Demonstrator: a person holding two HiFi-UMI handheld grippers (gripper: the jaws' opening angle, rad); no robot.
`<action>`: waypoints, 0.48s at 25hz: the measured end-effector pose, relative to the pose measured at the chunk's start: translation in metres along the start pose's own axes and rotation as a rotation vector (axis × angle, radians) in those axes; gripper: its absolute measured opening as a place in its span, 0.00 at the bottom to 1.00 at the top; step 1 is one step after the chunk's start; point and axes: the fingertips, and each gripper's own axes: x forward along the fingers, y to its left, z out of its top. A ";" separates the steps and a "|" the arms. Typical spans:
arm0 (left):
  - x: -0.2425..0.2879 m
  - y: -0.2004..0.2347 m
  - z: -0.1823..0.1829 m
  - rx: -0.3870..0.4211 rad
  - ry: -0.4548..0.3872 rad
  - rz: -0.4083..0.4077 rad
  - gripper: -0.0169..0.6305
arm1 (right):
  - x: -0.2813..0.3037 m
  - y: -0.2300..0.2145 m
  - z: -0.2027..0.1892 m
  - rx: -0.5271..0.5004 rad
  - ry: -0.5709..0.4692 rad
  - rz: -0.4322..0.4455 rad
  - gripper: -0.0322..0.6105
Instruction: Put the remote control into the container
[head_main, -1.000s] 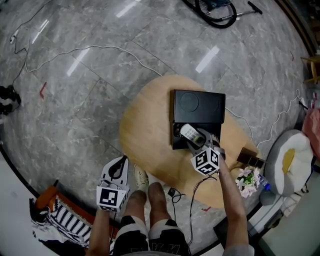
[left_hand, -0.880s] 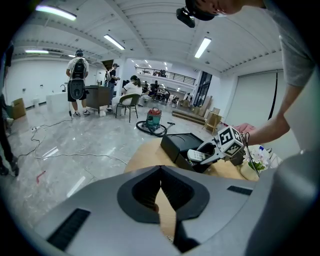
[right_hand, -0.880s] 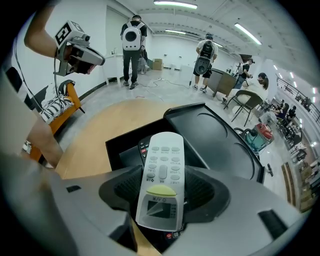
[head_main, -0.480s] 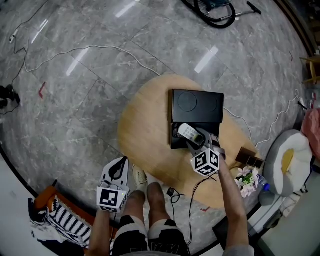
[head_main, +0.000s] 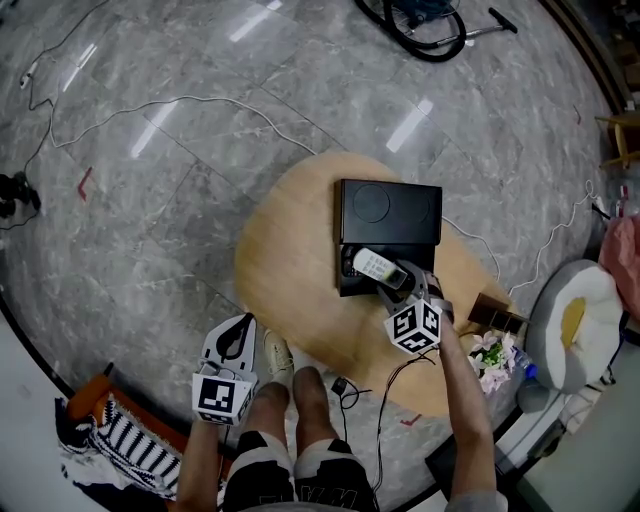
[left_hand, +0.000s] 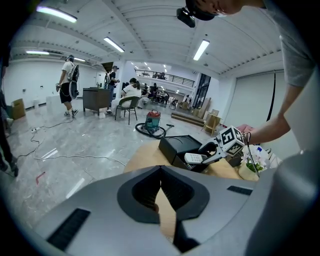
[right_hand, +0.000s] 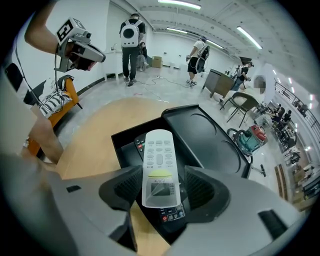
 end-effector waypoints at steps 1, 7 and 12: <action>-0.001 -0.001 0.000 0.001 0.000 -0.002 0.04 | -0.001 0.000 -0.001 -0.001 0.003 -0.002 0.44; -0.006 -0.004 -0.002 0.009 -0.005 -0.008 0.04 | -0.009 0.005 -0.003 0.009 0.003 -0.023 0.44; -0.011 -0.008 -0.002 0.016 -0.015 -0.014 0.04 | -0.016 0.008 -0.004 0.021 -0.002 -0.039 0.44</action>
